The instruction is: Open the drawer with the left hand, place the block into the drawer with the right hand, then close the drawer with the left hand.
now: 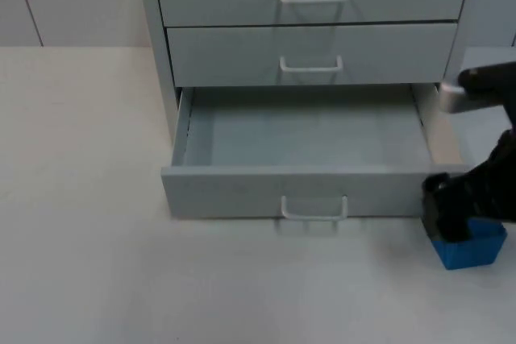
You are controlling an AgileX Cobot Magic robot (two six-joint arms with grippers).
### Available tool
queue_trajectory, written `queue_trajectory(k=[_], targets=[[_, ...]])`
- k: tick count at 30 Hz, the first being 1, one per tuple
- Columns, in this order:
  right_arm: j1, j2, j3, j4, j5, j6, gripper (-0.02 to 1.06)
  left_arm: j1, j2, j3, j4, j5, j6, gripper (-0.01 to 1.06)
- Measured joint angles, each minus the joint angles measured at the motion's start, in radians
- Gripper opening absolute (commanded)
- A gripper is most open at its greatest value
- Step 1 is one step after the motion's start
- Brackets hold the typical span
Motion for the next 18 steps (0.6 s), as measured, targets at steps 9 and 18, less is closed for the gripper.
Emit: queue_trajectory(k=[9, 18], targets=[[0.0, 0.081, 0.0, -0.394, -0.007, 0.427, 0.94, 0.0, -0.045, 0.0, 0.0, -0.005, 0.014, 1.05], [0.0, 0.104, 0.0, -0.407, 0.002, 0.473, 0.11, 0.0, -0.045, 0.0, 0.0, -0.009, 0.014, 1.05]])
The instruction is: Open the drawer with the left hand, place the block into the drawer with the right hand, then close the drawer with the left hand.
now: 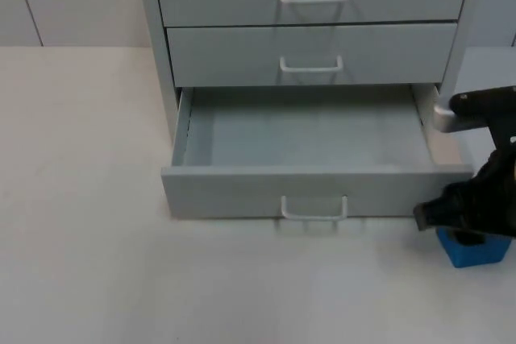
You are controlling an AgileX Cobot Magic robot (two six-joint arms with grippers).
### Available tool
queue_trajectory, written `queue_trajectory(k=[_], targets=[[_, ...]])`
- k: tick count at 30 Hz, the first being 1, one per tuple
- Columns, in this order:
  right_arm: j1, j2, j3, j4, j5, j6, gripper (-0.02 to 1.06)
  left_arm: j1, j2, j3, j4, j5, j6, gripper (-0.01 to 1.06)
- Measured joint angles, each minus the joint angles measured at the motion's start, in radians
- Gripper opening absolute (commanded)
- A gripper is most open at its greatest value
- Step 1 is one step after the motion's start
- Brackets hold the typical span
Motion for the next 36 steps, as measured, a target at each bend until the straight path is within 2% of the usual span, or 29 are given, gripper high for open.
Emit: queue_trajectory(k=[1, 4, 8, 9, 10, 12, 17, 22, 27, 36], targets=[[0.0, -0.006, 0.0, 0.0, 0.007, 0.0, 0.0, 0.0, 0.0, 0.0, 0.0, 0.0, 0.0, 1.05], [0.011, -0.036, 0.002, 0.041, 0.017, -0.018, 0.0, 0.0, 0.0, 0.0, 0.0, 0.0, 0.0, 1.05], [0.075, -0.218, 0.043, 0.29, 0.039, -0.204, 0.0, 0.0, 0.0, 0.0, 0.0, 0.0, 0.002, 1.05], [0.075, -0.218, 0.043, 0.29, 0.039, -0.204, 0.0, 0.0, 0.0, 0.0, 0.0, 0.0, 0.002, 1.05], [0.105, -0.307, 0.055, 0.381, 0.09, -0.313, 0.0, 0.0, 0.0, 0.0, 0.0, 0.0, 0.002, 1.05], [0.141, -0.41, 0.059, 0.464, 0.18, -0.413, 0.0, 0.0, 0.0, 0.0, 0.0, 0.0, 0.002, 1.05], [0.15, -0.558, 0.059, 0.494, 0.272, -0.494, 0.0, 0.0, 0.0, 0.0, 0.0, 0.0, 0.002, 1.05], [0.15, -0.565, 0.044, 0.494, 0.295, -0.523, 0.0, 0.0, 0.0, 0.0, 0.0, 0.0, 0.002, 1.05], [0.15, -0.466, -0.045, 0.465, 0.288, -0.527, 0.0, 0.0, 0.0, 0.0, 0.0, -0.002, 0.004, 1.05], [0.15, -0.119, -0.336, 0.442, 0.189, -0.527, 0.0, 0.0, 0.0, 0.0, 0.0, -0.002, 0.004, 1.05]])
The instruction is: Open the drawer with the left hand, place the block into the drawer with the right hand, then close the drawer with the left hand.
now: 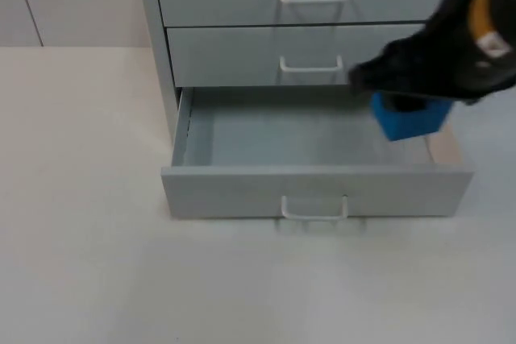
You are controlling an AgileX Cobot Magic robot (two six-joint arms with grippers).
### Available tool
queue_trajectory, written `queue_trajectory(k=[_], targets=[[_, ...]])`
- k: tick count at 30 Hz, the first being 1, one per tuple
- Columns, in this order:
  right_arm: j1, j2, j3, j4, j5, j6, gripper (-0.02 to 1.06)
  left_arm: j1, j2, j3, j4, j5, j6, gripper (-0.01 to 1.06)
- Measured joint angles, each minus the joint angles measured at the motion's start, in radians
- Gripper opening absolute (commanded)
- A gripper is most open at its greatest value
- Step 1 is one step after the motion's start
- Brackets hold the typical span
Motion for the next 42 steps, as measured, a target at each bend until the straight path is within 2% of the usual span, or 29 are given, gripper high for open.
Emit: queue_trajectory(k=[7, 16, 17, 19, 21, 22, 24, 26, 36, 38, 40, 41, 42], targets=[[0.0, 0.199, -0.16, -0.015, -0.019, 0.043, 0.02, 0.0, 0.0, 0.0, 0.0, 0.0, 0.0, 1.05], [0.0, 0.341, -0.257, -0.038, -0.059, 0.088, 0.26, 0.0, 0.0, 0.0, 0.0, 0.0, 0.0, 1.05], [0.0, 0.362, -0.265, -0.053, -0.065, 0.113, 0.26, 0.0, 0.0, 0.0, 0.0, 0.0, 0.0, 1.05], [0.0, 0.376, -0.265, -0.063, -0.066, 0.13, 0.32, 0.0, 0.0, 0.0, 0.0, 0.0, 0.0, 1.05], [0.0, 0.387, -0.265, -0.068, -0.067, 0.139, 0.43, 0.0, 0.0, 0.0, 0.0, 0.0, 0.0, 1.05], [0.0, 0.392, -0.265, -0.071, -0.068, 0.144, 0.43, 0.0, 0.0, 0.0, 0.0, 0.0, 0.0, 1.05], [0.0, 0.394, -0.265, -0.075, -0.074, 0.144, 0.62, 0.0, 0.0, 0.0, 0.0, 0.0, 0.0, 1.05], [0.0, 0.394, -0.267, -0.076, -0.078, 0.146, 0.72, 0.0, 0.0, 0.0, 0.0, 0.0, 0.0, 1.05], [0.0, 0.362, -0.267, -0.075, -0.081, 0.151, 0.74, 0.0, 0.0, 0.0, 0.0, -0.004, 0.0, 1.05], [0.0, 0.297, -0.267, -0.008, -0.068, 0.094, 0.74, 0.0, 0.0, 0.0, 0.0, -0.004, 0.0, 1.05], [0.0, 0.234, -0.267, 0.099, -0.047, -0.007, 0.74, 0.0, 0.0, 0.0, 0.0, -0.004, 0.0, 1.05], [0.0, 0.234, -0.267, 0.099, -0.047, -0.007, 0.74, 0.0, 0.0, 0.0, 0.0, -0.004, 0.0, 1.05], [0.0, 0.2, -0.267, 0.161, -0.031, -0.059, 0.74, 0.0, 0.0, 0.0, 0.0, -0.004, 0.0, 1.05]])
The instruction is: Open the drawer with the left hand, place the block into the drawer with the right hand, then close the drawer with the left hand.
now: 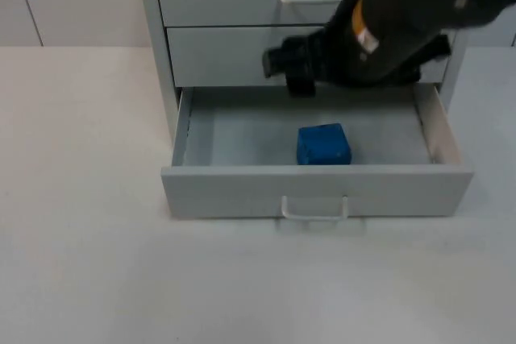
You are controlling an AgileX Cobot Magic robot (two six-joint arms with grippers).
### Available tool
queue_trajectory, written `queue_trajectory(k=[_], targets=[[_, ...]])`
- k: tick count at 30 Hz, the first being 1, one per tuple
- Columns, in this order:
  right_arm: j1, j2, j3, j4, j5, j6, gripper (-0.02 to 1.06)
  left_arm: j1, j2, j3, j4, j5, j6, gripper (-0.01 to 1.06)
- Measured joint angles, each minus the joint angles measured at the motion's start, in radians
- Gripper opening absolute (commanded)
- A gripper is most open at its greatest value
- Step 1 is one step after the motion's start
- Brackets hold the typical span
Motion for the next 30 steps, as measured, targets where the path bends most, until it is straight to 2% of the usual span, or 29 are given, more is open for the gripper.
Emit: queue_trajectory(k=[3, 4, 6, 18, 26, 29, 30], targets=[[0.0, -0.088, 0.002, 0.155, 0.068, -0.174, 0.74, 0.0, 0.0, 0.0, 0.0, 0.0, 0.0, 1.05], [0.0, -0.088, 0.002, 0.155, 0.068, -0.174, 0.74, 0.0, 0.0, 0.0, 0.0, 0.0, 0.0, 1.05], [0.0, -0.151, 0.032, 0.204, 0.1, -0.247, 0.74, 0.0, 0.0, 0.0, 0.0, 0.0, 0.0, 1.05], [0.0, -0.463, 0.396, 0.238, 0.137, -0.303, 0.74, 0.0, 0.0, 0.0, 0.0, 0.0, 0.0, 1.05], [-0.017, -0.485, 0.433, 0.274, 0.14, -0.36, 0.74, 0.0, 0.0, 0.0, 0.0, 0.0, 0.0, 1.05], [-0.105, -0.485, 0.433, 0.344, 0.14, -0.449, 0.74, 0.0, 0.0, 0.0, 0.0, 0.0, 0.0, 1.05], [-0.166, -0.485, 0.433, 0.389, 0.14, -0.515, 0.74, 0.0, 0.0, 0.0, 0.0, 0.0, 0.0, 1.05]])
